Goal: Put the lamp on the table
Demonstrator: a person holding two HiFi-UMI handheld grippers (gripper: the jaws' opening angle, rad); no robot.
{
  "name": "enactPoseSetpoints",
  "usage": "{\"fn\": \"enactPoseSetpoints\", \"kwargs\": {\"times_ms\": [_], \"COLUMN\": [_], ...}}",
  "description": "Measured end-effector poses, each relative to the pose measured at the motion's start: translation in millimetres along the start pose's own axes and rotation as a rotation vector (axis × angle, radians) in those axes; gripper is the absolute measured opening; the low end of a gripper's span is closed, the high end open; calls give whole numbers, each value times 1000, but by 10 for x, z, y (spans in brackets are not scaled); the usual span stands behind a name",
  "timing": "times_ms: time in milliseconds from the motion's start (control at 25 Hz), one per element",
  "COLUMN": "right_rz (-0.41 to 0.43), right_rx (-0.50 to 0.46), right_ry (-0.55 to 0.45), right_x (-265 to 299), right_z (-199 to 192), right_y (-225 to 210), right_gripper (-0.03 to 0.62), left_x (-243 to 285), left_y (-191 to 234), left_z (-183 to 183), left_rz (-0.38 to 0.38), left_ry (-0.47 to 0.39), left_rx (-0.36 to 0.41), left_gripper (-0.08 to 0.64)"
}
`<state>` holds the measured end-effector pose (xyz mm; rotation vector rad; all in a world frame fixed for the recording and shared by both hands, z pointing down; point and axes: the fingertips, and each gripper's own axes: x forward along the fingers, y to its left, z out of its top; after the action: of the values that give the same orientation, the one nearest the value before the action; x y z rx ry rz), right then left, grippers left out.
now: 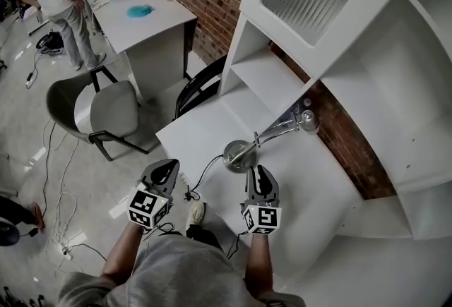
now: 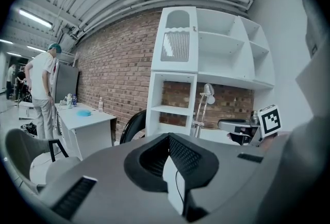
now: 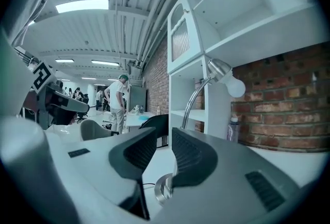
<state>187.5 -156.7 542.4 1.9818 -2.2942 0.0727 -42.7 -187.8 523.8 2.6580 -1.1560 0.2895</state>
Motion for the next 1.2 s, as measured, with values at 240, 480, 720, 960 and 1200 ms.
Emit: {"fn": "enactPoseSetpoints", "kwargs": {"times_ms": [240, 480, 720, 960, 1200], "right_rz": [-25, -57, -90, -123, -138], "right_rx": [-9, -4, 0, 16, 34], "right_ry": [6, -14, -32, -28, -19], "right_x": [-261, -574, -913, -1244, -1526], "right_z": [116, 180, 183, 143, 88], "right_y": [144, 265, 367, 467, 609], "right_gripper": [72, 40, 31, 23, 23], "left_x": [-220, -420, -635, -865, -1123], "left_y": [-107, -233, -366, -506, -628], "left_z": [7, -43, -92, -155, -216], "left_rz": [-23, -45, -66, -84, -106], "left_ry": [-19, -25, -38, -40, -38], "left_rx": [2, 7, 17, 25, 33], "left_gripper": [3, 3, 3, 3, 3]}}
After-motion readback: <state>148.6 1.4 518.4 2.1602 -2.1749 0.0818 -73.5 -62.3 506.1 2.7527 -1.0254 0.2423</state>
